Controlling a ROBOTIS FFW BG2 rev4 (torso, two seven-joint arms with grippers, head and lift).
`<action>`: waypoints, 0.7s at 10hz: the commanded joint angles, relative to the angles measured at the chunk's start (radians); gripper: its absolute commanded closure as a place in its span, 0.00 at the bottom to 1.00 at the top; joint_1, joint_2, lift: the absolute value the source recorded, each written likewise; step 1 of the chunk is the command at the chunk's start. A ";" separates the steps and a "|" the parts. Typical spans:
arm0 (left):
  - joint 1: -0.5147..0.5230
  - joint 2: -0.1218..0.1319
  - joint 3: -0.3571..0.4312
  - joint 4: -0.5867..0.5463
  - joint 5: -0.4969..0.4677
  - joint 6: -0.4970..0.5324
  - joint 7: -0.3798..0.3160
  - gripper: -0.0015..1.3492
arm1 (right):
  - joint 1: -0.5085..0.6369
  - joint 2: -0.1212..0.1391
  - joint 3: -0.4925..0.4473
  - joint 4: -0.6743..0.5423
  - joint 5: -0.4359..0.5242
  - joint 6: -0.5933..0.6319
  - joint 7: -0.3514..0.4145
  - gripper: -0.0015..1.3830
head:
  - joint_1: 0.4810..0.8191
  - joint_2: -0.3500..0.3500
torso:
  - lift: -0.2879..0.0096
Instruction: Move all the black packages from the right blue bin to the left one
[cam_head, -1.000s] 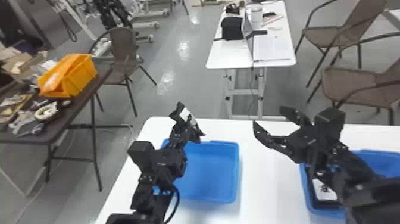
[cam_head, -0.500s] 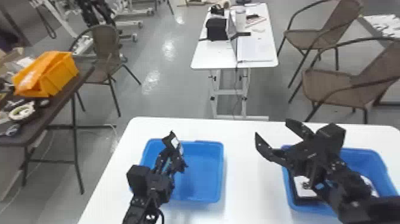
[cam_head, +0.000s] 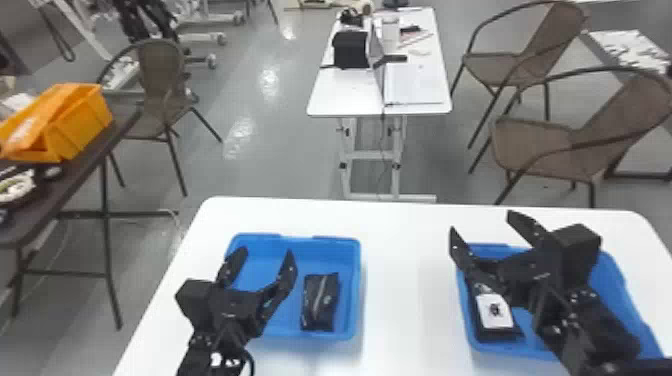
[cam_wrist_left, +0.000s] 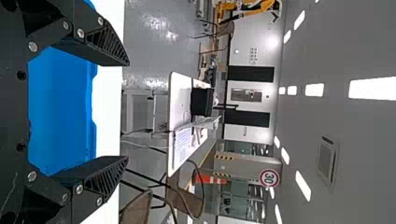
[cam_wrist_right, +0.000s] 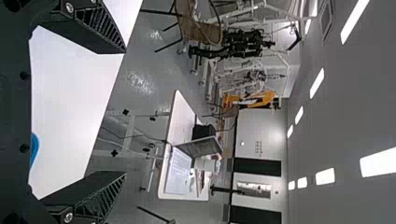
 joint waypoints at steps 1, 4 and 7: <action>-0.001 -0.003 -0.002 -0.007 0.029 -0.001 -0.004 0.09 | 0.054 0.000 -0.033 -0.045 -0.005 0.027 -0.033 0.07 | 0.63 0.66 | 0.97; 0.003 -0.003 0.004 -0.032 0.060 -0.003 -0.004 0.10 | 0.094 0.000 -0.074 -0.065 -0.014 0.055 -0.064 0.07 | 0.63 0.60 | 0.97; 0.005 -0.003 0.001 -0.063 0.057 0.005 -0.004 0.09 | 0.105 0.000 -0.090 -0.024 -0.022 0.133 -0.101 0.07 | 0.63 0.57 | 0.97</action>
